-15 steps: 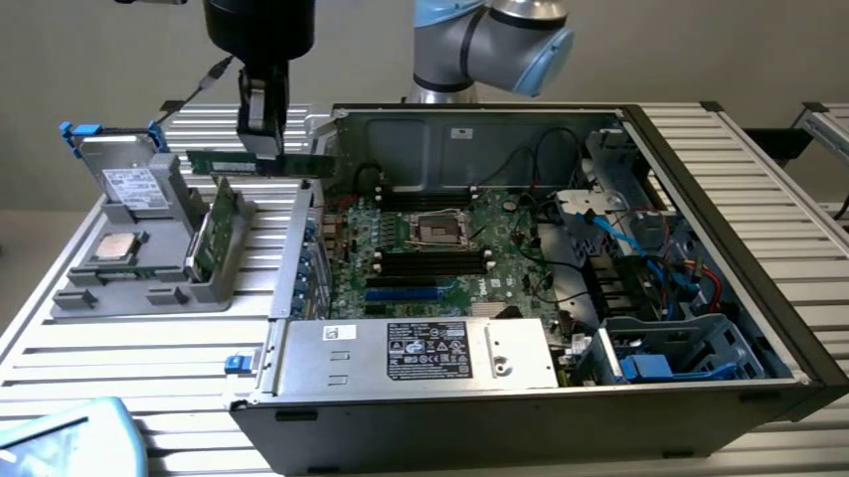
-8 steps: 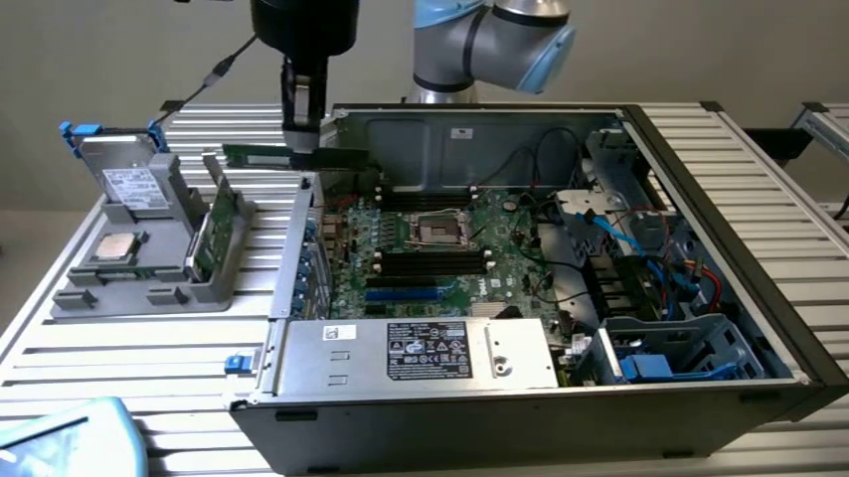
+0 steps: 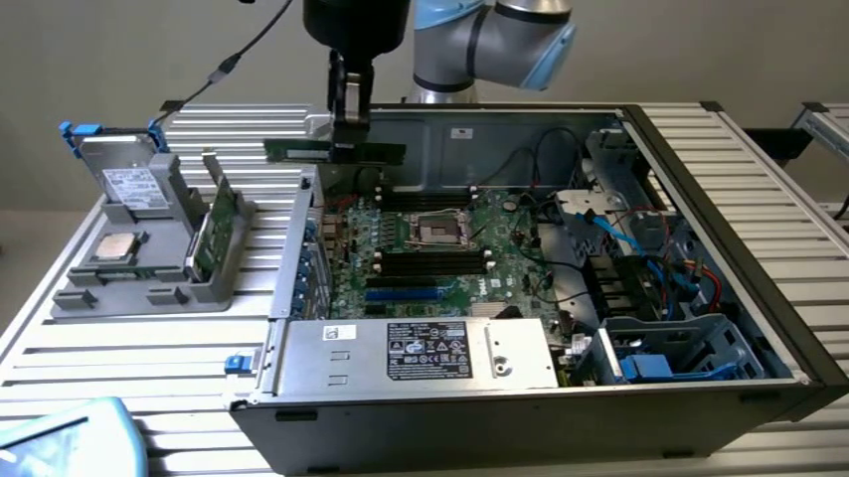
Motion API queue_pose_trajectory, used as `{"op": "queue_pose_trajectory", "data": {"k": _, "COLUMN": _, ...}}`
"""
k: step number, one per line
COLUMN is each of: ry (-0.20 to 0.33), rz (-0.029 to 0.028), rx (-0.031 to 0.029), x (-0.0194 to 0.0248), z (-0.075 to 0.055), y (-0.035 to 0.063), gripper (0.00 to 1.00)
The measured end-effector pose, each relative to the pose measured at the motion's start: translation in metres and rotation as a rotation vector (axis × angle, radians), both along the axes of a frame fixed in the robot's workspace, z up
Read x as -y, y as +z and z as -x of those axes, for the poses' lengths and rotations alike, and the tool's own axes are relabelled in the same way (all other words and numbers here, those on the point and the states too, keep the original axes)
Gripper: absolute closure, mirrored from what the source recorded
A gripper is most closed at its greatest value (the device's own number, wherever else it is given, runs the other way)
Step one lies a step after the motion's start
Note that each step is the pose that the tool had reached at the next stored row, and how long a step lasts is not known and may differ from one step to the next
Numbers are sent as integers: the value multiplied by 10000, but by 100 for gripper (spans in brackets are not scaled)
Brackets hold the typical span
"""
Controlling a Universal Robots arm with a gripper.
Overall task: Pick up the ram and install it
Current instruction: 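Pick up the ram and move it above insertion slot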
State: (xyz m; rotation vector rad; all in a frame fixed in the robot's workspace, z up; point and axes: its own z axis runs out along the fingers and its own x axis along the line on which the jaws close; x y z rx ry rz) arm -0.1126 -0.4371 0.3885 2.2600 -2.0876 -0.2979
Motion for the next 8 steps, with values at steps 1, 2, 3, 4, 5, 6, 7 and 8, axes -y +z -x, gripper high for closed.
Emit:
{"op": "queue_pose_trajectory", "data": {"k": 1, "ry": 1, "rz": -49, "rx": 2, "x": 1, "z": -45, "y": 0, "gripper": 85}}
{"op": "queue_pose_trajectory", "data": {"k": 2, "ry": 2, "rz": -92, "rx": 7, "x": 1, "z": -90, "y": 0, "gripper": 85}}
{"op": "queue_pose_trajectory", "data": {"k": 3, "ry": 1, "rz": -123, "rx": 13, "x": 1, "z": -132, "y": 0, "gripper": 85}}
{"op": "queue_pose_trajectory", "data": {"k": 4, "ry": 0, "rz": -158, "rx": 25, "x": 1, "z": -175, "y": 1, "gripper": 85}}
{"op": "queue_pose_trajectory", "data": {"k": 5, "ry": 1, "rz": -191, "rx": 42, "x": 1, "z": -215, "y": 0, "gripper": 85}}
{"op": "queue_pose_trajectory", "data": {"k": 6, "ry": 2, "rz": -215, "rx": 66, "x": 1, "z": -254, "y": 0, "gripper": 85}}
{"op": "queue_pose_trajectory", "data": {"k": 7, "ry": 1, "rz": -227, "rx": 107, "x": 1, "z": -285, "y": 0, "gripper": 85}}
{"op": "queue_pose_trajectory", "data": {"k": 8, "ry": 2, "rz": -229, "rx": 187, "x": 2, "z": -312, "y": 2, "gripper": 85}}
